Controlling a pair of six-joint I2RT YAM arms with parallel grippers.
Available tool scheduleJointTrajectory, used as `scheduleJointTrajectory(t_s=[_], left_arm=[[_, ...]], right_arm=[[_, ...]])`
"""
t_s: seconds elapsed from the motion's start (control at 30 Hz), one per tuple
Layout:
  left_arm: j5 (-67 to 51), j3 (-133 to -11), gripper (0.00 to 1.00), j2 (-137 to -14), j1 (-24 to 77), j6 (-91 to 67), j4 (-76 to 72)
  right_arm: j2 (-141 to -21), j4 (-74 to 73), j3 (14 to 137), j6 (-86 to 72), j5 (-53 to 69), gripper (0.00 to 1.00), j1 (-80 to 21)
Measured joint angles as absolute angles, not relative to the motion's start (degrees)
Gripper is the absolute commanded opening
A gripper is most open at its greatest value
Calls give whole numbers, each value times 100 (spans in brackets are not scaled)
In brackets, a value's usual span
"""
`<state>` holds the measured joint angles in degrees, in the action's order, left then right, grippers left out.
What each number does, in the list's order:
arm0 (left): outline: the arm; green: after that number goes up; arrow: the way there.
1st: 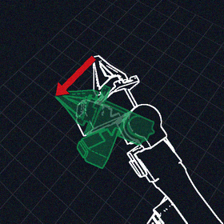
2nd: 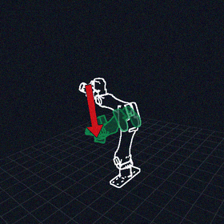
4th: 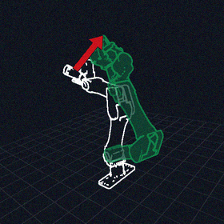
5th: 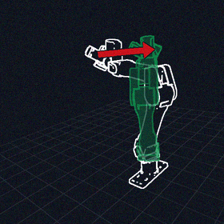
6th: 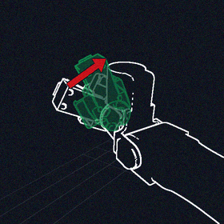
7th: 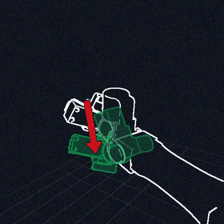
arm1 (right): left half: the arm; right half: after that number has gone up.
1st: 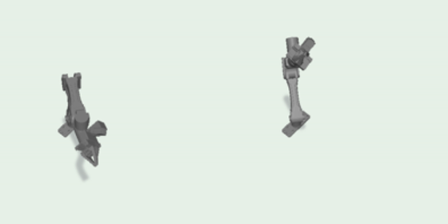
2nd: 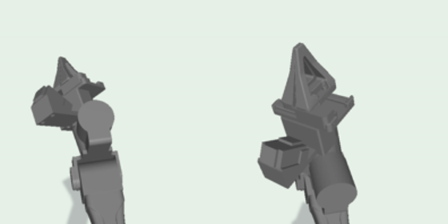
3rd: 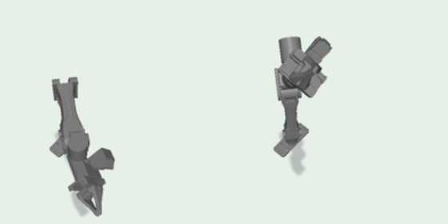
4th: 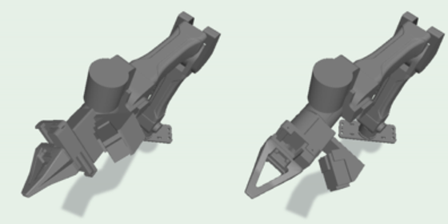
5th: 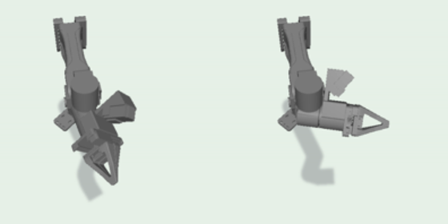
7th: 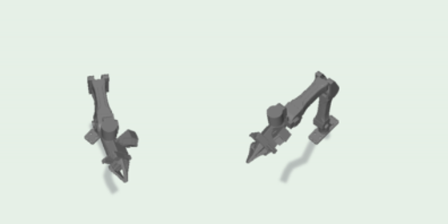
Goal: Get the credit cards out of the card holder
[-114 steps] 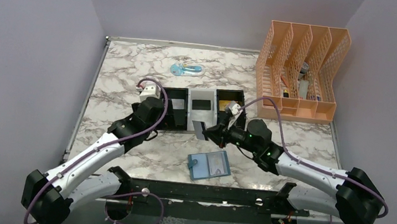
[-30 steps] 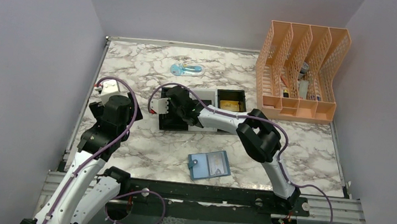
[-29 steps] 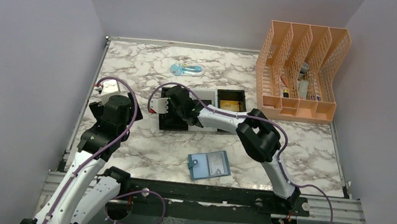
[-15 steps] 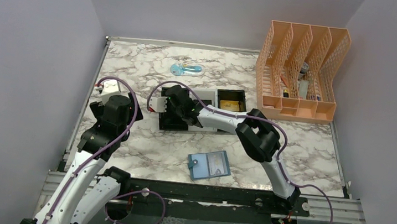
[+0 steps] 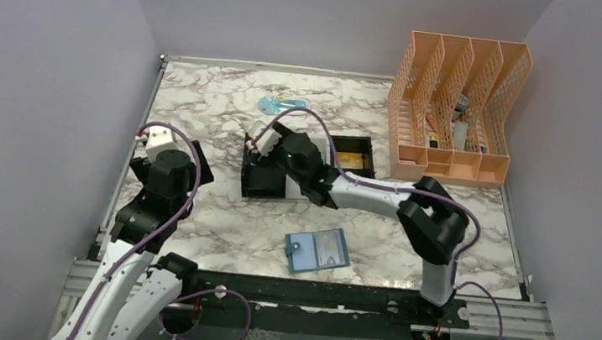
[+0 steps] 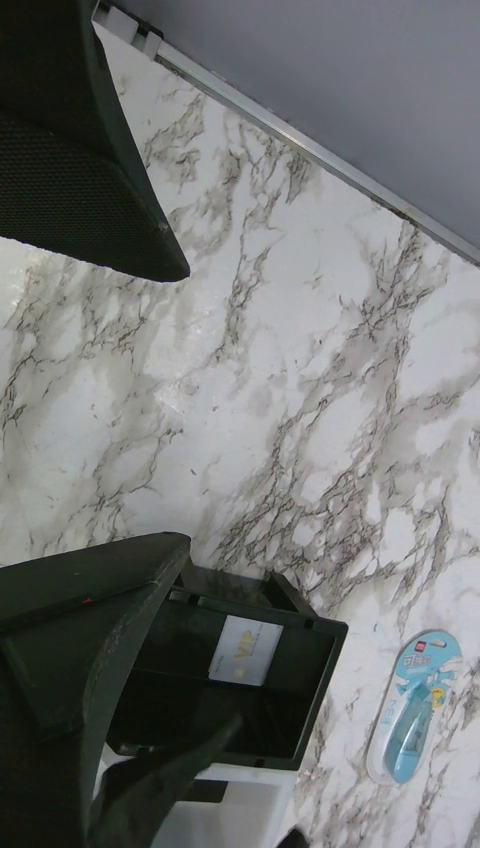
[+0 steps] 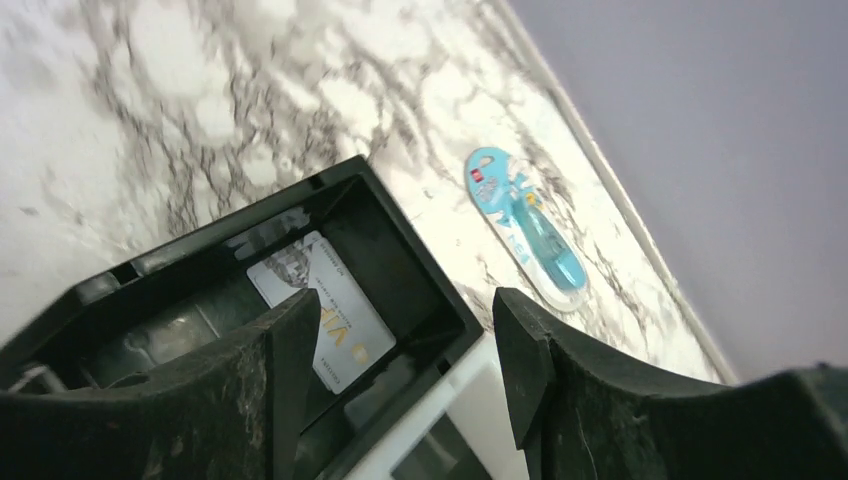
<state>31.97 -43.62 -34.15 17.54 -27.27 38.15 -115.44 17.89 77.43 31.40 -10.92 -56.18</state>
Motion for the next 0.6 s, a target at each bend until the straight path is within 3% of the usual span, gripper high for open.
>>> scheduleJointTrajectory(t_s=[0.23, 0.4, 0.6], left_arm=[[3017, -4235, 99, -3026, 1730, -2637, 3651], [2257, -4110, 99, -3107, 1730, -2456, 3400], [956, -4091, 96, -3699, 1730, -2421, 3098]], right_arm=[[-9196, 3544, 5196, 628, -1800, 61, -5618], [-8086, 3688, 3597, -1514, -1874, 60, -5616], [-7017, 2989, 2187, -2939, -1656, 64, -5618]])
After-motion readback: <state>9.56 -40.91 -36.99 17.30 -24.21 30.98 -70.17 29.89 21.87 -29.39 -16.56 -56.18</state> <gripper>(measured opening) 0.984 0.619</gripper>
